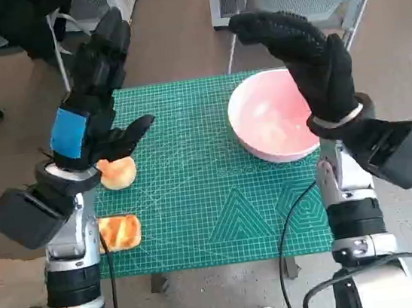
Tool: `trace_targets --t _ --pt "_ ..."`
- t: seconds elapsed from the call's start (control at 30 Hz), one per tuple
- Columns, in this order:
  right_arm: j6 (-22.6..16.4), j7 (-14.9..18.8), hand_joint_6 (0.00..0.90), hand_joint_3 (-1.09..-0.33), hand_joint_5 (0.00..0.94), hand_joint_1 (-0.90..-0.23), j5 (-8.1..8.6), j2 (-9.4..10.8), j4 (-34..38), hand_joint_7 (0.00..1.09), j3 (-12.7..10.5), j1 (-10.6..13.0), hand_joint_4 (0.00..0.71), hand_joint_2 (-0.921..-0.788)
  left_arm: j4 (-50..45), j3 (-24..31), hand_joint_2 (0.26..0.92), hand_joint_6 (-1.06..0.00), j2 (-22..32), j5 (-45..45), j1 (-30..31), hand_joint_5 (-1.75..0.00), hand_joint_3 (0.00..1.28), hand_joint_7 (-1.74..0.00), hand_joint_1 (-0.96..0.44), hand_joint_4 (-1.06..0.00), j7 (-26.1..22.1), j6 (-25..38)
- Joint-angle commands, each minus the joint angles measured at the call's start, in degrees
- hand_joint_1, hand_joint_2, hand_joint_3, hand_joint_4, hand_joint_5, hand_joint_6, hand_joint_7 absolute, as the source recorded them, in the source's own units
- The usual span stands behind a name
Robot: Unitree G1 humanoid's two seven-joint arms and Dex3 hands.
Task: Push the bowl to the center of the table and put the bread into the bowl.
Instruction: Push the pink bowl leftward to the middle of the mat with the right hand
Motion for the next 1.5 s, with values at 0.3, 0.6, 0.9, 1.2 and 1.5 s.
trace_targets --t 0.3,0.6,0.9,1.2,1.5 --pt "0.95 0.74 0.013 -0.777 0.000 -0.716 0.05 -0.47 -0.47 0.48 0.04 0.70 0.161 -0.921 -0.92 -0.20 0.921 -0.02 -0.55 0.18 -0.41 0.00 0.30 -0.25 -0.72 -0.01 0.70 0.51" --pt "0.85 0.84 0.013 -0.779 0.000 -0.716 -0.17 -0.66 -0.55 0.48 0.11 1.00 0.160 -0.921 -0.66 -0.27 0.921 -0.02 -1.05 0.21 -0.08 0.00 0.30 -0.25 -0.72 -0.02 0.89 0.38" --pt "1.47 1.32 0.013 -0.779 0.000 -0.716 0.64 -1.93 0.04 0.48 -0.79 0.52 0.159 -0.921 -0.78 -0.32 0.921 -0.03 -1.53 0.24 0.17 0.00 0.30 -0.25 -0.72 -0.02 1.10 0.48" --pt "-0.25 -0.36 0.020 -0.785 0.000 -0.689 -0.16 -6.92 11.28 0.48 -4.93 -4.66 0.157 -0.921 -1.06 -0.27 0.921 -0.03 -1.82 0.00 0.52 0.00 0.29 -0.25 -0.73 -0.02 1.25 0.67" --pt "0.81 -9.79 0.007 -0.810 0.000 -0.692 -5.29 -11.68 23.14 0.46 -6.43 -9.51 0.142 -0.921 -1.16 -0.11 0.921 -0.03 -1.99 -0.37 0.97 0.00 0.29 -0.24 -0.73 -0.02 1.35 0.62"
